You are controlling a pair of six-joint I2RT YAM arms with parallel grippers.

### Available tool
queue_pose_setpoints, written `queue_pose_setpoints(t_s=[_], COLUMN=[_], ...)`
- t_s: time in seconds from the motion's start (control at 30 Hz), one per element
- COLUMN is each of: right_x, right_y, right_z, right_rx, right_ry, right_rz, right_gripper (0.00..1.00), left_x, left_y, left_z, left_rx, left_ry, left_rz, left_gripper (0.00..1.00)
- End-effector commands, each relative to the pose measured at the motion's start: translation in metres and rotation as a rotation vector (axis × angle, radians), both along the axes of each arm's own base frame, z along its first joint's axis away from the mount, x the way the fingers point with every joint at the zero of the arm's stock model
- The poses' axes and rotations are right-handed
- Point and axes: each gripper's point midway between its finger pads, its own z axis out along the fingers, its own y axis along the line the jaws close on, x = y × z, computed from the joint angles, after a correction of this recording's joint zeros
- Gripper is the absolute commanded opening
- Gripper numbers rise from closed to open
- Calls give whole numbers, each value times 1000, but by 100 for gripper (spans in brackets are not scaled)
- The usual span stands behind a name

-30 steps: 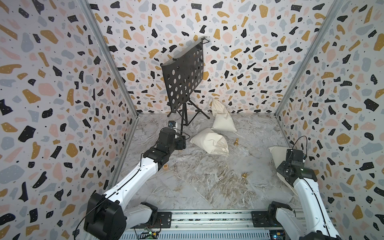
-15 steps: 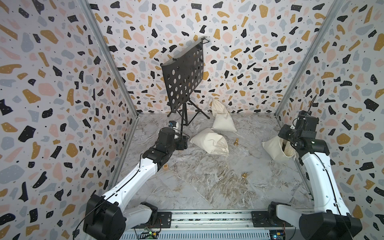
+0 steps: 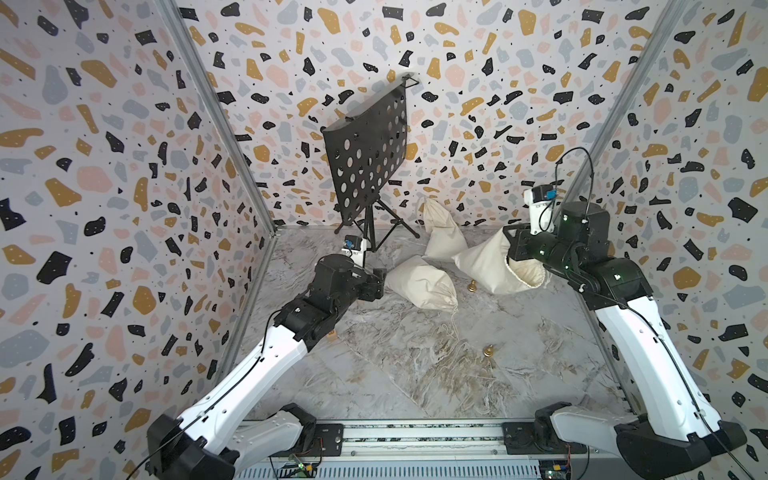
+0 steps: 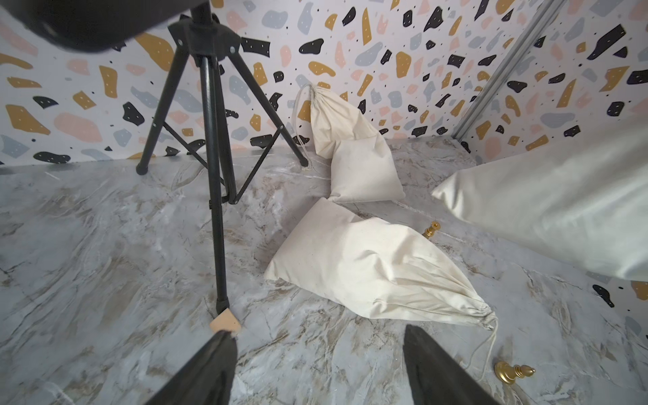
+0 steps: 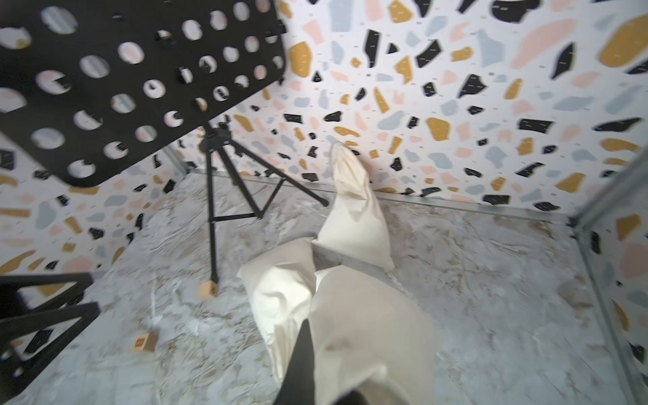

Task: Close the soil bag
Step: Frap the soil bag at the center of the board.

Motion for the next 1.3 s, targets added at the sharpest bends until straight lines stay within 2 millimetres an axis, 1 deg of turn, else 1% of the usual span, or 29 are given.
queue_pose_setpoints(t_s=[0.0,0.07,0.17,0.27,0.33,0.37,0.5,0.6,0.67,0.83,0.97,1.07,1.13,1.27], right_x=[-28,-39,-50,-55,-55,-51,-31,-18,-12,4,15,21,24,28], right_y=[45,67,93,123,143,151,179,197,208,225,234,240,243,247], right_z=[52,55,59,48,34,25,-21,-52,-65,-87,-101,-108,-110,-113], right_rx=[53,55,77,100,118,122,115,109,108,89,69,59,54,47], right_ry=[-143,-160,-177,-140,-102,-86,-9,42,62,86,102,112,111,119], right_rz=[181,251,333,420,471,480,500,519,540,554,551,559,557,564], right_gripper=[0,0,0,0,0,0,0,0,0,0,0,0,0,0], left_x=[-12,-22,-35,-49,-55,-58,-64,-65,-64,-54,-45,-39,-38,-42], left_y=[5,8,19,24,26,27,25,15,5,-23,-39,-45,-49,-51], left_z=[24,31,39,46,45,43,26,13,7,-11,-21,-21,-17,0], left_rx=[-2,5,20,9,0,-5,-25,-48,-69,-116,-151,-171,-188,-250], left_ry=[-50,-74,-120,-163,-177,-180,-161,-155,-150,-108,-81,-77,-78,-103], left_rz=[-9,-32,-27,-48,-60,-64,-79,-127,-172,-270,-304,-312,-324,-334], left_gripper=[79,79,79,79,79,79,79,79,79,79,79,79,79,79])
